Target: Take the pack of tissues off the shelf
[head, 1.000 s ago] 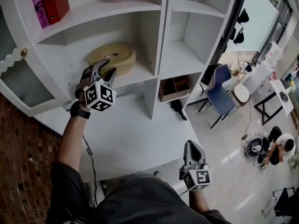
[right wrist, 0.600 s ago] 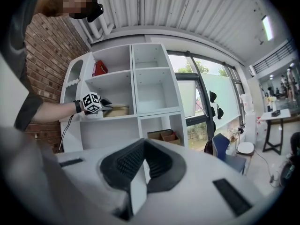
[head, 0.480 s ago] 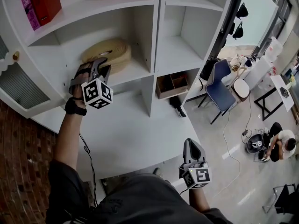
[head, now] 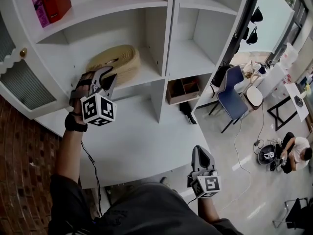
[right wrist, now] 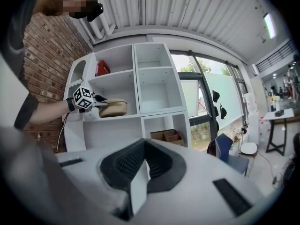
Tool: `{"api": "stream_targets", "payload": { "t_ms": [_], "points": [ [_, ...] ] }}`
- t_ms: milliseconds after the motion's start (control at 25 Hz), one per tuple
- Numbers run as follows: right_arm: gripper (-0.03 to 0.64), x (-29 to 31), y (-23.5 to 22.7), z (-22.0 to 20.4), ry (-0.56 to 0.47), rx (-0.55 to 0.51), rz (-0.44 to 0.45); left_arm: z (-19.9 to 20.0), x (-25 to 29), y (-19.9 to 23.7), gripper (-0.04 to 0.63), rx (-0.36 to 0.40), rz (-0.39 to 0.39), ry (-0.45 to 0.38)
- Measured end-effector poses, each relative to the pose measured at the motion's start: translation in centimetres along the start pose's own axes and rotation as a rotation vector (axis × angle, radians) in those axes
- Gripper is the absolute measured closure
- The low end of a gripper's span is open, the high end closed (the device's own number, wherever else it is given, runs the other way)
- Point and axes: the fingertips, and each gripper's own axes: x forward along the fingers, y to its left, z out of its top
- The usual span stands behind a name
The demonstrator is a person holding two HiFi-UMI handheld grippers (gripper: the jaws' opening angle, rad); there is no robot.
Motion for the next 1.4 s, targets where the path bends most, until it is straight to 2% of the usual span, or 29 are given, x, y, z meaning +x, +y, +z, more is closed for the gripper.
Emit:
{"api": "stream_targets", "payload": {
  "t_ms": [520, 1120, 1400],
  "points": [
    [0.617, -0.7, 1.7, -0.1, 0.003, -0.011, 0.033, 1.0, -5.6, -1.2, 0.503, -0.037, -0.002, -0.054],
    [0.617, -1.3, 2.7, 0.1, -0.005, -0.018, 0.04, 2.7, -12.3, -3.8, 0.505, -0.027, -0.027, -0.112],
    [0.617, -1.2, 3.9, 0.4, -0.005, -0.036, 0.057, 1.4, -13.5, -8.4, 0.506, -0.094, -0.119, -0.111]
  ]
}}
